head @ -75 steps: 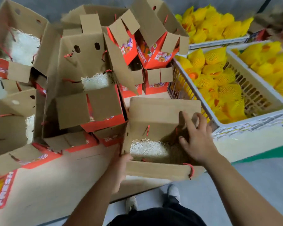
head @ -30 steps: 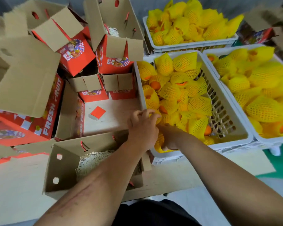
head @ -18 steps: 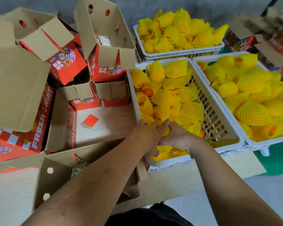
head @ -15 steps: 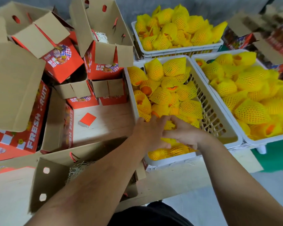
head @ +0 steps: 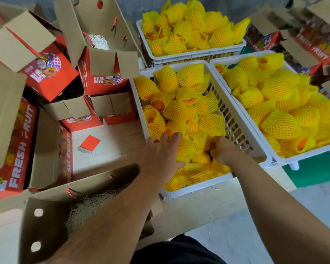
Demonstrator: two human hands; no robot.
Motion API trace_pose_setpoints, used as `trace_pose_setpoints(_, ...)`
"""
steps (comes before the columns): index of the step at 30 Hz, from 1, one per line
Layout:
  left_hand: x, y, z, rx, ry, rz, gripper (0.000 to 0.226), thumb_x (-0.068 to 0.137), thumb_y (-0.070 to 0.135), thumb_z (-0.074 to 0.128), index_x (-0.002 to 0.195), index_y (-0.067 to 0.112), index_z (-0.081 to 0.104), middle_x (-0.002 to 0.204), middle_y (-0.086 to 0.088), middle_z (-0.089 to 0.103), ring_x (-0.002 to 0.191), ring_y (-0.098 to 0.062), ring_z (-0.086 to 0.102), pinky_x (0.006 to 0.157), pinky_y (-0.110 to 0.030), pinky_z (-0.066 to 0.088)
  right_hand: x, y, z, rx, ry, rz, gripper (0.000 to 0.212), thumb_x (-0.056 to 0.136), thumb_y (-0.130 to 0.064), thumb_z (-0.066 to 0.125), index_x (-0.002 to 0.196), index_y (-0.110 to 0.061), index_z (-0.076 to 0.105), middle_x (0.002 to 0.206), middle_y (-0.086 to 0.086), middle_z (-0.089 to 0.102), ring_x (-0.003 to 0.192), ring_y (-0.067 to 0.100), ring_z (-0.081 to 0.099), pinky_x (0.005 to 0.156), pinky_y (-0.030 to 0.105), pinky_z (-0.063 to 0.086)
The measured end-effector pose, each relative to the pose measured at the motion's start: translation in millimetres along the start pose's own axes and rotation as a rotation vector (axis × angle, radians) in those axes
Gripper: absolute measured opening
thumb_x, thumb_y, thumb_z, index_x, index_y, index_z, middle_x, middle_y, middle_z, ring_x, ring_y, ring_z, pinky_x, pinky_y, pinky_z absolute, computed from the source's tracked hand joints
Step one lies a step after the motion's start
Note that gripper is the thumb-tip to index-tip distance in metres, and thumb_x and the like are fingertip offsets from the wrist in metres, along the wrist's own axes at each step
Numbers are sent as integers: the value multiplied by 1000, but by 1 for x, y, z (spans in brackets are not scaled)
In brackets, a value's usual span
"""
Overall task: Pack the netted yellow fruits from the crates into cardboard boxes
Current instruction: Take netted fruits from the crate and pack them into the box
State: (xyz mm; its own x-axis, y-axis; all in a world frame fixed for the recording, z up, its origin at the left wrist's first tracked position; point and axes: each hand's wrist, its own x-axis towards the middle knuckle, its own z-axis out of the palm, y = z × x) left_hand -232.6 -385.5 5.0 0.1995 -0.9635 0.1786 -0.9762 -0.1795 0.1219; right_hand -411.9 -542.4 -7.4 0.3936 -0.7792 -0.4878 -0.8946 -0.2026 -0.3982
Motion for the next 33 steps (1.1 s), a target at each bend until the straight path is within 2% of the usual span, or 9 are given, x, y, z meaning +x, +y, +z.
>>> trace_pose_setpoints(5, 0, 4, -7, -134, 49, -38, 91, 66, 95, 55, 129, 30, 53, 99, 8, 72, 93, -18, 69, 95, -39, 41, -1, -2, -1, 103, 61, -141, 20, 95, -1, 56, 105, -16, 65, 104, 14, 67, 95, 31, 62, 74, 34, 45)
trace_pose_setpoints(10, -14, -4, -28, -677, 115, -35, 79, 67, 68, 85, 127, 22, 59, 111, 3, 68, 102, -19, 66, 88, -41, 52, 0, -1, 1, 74, 31, -125, 9, 98, -9, 59, 102, -16, 62, 99, 17, 67, 91, 34, 62, 72, 39, 49)
trace_pose_setpoints(12, -40, -20, -41, -937, 215, -139, 72, 70, 57, 86, 129, 32, 53, 118, 11, 62, 105, -10, 64, 84, -35, 57, 1, 0, 3, 70, -35, -120, 3, 99, -16, 64, 101, -15, 62, 95, 16, 66, 79, 26, 58, 65, 35, 44)
trace_pose_setpoints(15, -103, -67, -58, -1035, 421, -477, 63, 68, 58, 83, 119, 52, 47, 111, 27, 61, 97, 1, 64, 75, -17, 54, 4, 0, 7, 65, -107, -145, 19, 99, -28, 68, 106, -12, 63, 96, 12, 64, 78, 21, 52, 66, 31, 39)
trace_pose_setpoints(17, -148, -105, -68, -999, 457, -661, 59, 67, 56, 85, 114, 50, 51, 104, 28, 65, 90, 3, 65, 73, -14, 50, 6, 0, 10, 41, -140, -166, 20, 98, -31, 69, 105, -13, 64, 96, 10, 64, 84, 24, 54, 73, 33, 41)
trace_pose_setpoints(20, -193, -144, -75, -877, 295, -792, 57, 73, 53, 89, 120, 40, 59, 103, 23, 70, 91, 1, 68, 73, -13, 50, 14, 4, 15, 20, -175, -176, 18, 96, -28, 72, 105, -14, 65, 98, 10, 68, 89, 27, 59, 79, 37, 44)
trace_pose_setpoints(25, -201, -146, -73, -612, 161, -667, 64, 75, 59, 83, 131, 40, 60, 122, 11, 56, 108, 6, 54, 88, -6, 41, 26, 16, 23, -78, -172, -212, 10, 90, -22, 77, 98, -19, 70, 97, 11, 73, 93, 32, 65, 83, 43, 48)
trace_pose_setpoints(29, -204, -137, -69, -469, 3, -498, 62, 84, 64, 71, 140, 41, 56, 146, 12, 44, 126, -15, 57, 94, -41, 56, 43, 36, 29, -151, -161, -215, 7, 89, -34, 77, 92, -37, 71, 99, 6, 75, 95, 29, 68, 83, 39, 52)
trace_pose_setpoints(33, -207, -147, -72, -303, -75, -392, 53, 90, 57, 69, 138, 37, 59, 150, 6, 39, 116, -27, 63, 85, -47, 60, 66, 59, 34, -128, -150, -175, 27, 86, -39, 78, 97, -58, 64, 94, 1, 76, 92, 30, 69, 72, 35, 48)
